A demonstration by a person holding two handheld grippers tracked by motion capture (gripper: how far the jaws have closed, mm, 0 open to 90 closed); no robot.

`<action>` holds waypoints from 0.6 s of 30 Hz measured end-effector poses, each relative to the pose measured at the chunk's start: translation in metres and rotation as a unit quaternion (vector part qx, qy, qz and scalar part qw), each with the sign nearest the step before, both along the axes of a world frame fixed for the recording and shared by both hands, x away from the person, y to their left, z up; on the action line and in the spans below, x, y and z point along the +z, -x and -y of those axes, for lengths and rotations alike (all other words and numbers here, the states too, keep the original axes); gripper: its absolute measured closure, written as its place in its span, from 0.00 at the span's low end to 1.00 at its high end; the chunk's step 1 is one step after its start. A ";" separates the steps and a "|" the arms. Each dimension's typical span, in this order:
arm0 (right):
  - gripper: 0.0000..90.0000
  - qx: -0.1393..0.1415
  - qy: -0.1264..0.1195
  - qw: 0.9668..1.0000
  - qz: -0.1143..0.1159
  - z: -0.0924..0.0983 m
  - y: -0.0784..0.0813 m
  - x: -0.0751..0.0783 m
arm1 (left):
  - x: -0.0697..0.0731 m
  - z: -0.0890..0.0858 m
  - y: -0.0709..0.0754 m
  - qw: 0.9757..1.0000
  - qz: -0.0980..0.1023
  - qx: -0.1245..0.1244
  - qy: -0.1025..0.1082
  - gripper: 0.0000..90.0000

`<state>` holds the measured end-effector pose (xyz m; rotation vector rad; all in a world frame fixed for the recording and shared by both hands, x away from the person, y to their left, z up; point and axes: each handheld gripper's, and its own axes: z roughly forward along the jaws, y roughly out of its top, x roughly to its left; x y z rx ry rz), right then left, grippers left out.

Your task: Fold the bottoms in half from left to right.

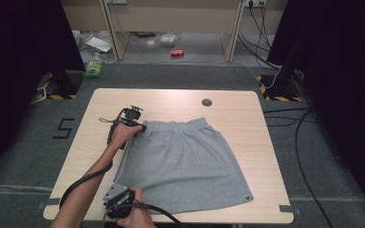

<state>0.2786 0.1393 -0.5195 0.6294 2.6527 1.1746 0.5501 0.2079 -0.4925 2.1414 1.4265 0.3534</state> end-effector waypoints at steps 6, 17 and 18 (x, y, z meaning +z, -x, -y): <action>0.87 0.005 -0.006 1.000 -0.002 0.007 -0.008 0.000 | 0.000 0.000 0.000 1.000 0.001 -0.006 -0.002 0.85; 0.91 0.004 -0.038 0.999 -0.035 0.027 -0.015 0.008 | 0.012 -0.001 -0.002 1.000 -0.003 -0.010 0.016 0.89; 0.91 0.002 -0.043 0.998 -0.035 0.030 -0.015 0.010 | 0.014 -0.001 -0.002 1.000 -0.004 -0.009 0.022 0.89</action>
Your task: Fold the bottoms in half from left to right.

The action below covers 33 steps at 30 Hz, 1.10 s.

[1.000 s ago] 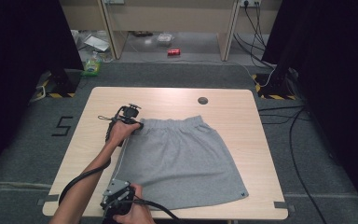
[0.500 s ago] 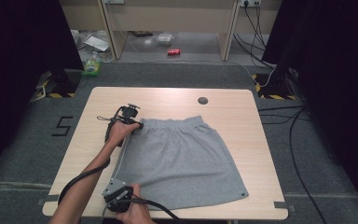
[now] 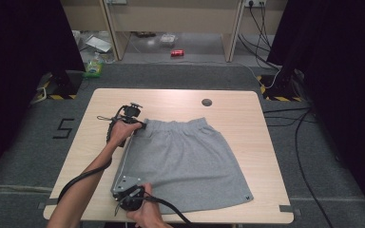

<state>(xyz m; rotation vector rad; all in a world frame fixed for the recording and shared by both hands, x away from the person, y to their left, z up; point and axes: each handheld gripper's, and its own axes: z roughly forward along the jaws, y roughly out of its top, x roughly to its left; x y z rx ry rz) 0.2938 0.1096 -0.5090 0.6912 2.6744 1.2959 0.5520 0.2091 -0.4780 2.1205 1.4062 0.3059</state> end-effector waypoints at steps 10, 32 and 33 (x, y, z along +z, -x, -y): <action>0.92 -0.015 -0.044 0.999 0.009 0.029 -0.004 0.026 | 0.033 0.014 -0.002 0.999 0.010 0.000 0.033 0.89; 0.92 -0.133 -0.120 0.984 0.026 0.169 0.001 0.062 | 0.085 0.097 -0.006 0.999 0.028 -0.030 0.028 0.89; 0.92 -0.137 -0.123 0.983 0.028 0.174 0.001 0.062 | 0.086 0.102 -0.006 0.999 0.028 -0.033 0.028 0.89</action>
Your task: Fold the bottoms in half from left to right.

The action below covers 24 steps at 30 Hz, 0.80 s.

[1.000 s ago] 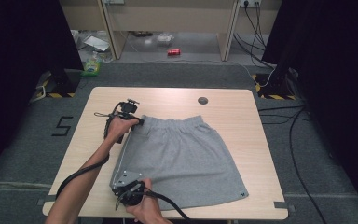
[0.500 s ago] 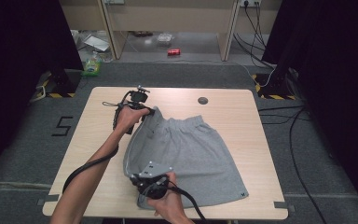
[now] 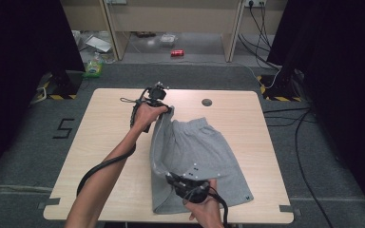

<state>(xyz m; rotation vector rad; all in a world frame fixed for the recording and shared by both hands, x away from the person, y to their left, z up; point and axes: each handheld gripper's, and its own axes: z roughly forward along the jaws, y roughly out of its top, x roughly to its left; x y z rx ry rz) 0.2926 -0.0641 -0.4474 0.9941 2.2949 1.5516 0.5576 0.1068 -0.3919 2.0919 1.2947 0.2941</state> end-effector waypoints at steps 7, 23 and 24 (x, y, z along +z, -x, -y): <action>0.92 -0.042 -0.016 0.999 -0.002 0.041 0.005 0.002 | 0.003 0.034 0.001 1.000 -0.002 -0.014 -0.001 0.89; 0.92 -0.112 -0.018 0.994 0.005 0.109 0.020 -0.002 | 0.001 0.071 -0.002 1.000 0.000 -0.014 0.017 0.89; 0.92 -0.117 -0.019 0.993 0.004 0.112 0.022 -0.003 | 0.001 0.075 -0.002 1.000 -0.001 -0.016 0.019 0.89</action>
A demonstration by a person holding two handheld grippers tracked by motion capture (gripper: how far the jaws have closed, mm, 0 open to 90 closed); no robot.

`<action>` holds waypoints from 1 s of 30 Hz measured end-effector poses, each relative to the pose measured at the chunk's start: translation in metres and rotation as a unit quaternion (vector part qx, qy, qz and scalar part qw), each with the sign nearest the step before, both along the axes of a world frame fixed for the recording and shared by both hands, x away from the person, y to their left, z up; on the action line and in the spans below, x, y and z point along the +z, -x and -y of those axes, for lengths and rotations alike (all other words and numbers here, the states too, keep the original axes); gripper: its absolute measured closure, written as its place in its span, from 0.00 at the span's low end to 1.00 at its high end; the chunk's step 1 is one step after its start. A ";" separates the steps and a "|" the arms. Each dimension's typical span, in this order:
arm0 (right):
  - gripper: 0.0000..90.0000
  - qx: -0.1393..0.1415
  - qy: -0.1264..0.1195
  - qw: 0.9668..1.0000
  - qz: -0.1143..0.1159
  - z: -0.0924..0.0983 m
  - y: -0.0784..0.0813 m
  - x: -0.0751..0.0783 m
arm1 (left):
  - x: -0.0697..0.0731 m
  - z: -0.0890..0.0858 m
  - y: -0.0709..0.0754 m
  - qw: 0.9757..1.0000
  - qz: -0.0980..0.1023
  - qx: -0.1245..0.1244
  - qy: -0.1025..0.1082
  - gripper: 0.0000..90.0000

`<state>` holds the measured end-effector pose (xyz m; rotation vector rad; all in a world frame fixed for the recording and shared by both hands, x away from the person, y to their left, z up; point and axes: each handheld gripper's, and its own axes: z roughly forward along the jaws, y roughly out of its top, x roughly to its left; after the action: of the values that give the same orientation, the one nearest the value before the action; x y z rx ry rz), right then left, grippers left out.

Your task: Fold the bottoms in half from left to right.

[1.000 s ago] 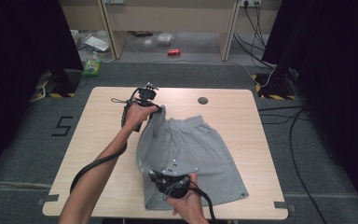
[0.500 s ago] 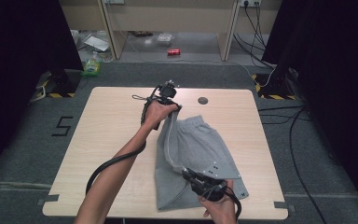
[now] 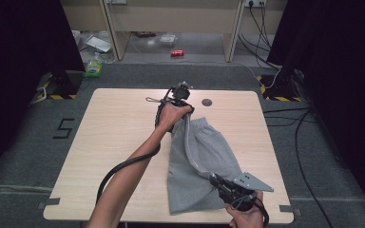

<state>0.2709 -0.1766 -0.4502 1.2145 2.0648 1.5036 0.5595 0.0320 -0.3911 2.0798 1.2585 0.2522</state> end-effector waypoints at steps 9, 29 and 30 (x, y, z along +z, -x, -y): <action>0.92 -0.038 -0.001 0.999 -0.014 0.035 0.011 -0.013 | -0.005 0.034 0.001 1.000 -0.003 -0.018 0.008 0.89; 0.91 -0.057 0.004 0.998 -0.032 0.054 0.011 -0.021 | -0.011 0.007 -0.003 0.999 0.001 0.005 0.035 0.50; 0.91 -0.057 0.004 0.998 -0.032 0.054 0.011 -0.021 | -0.013 0.001 -0.003 0.999 -0.001 0.008 0.032 0.50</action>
<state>0.2601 -0.2301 -0.4714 1.3709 2.0018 1.4216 0.5628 0.0310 -0.4038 2.0166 1.2689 0.2136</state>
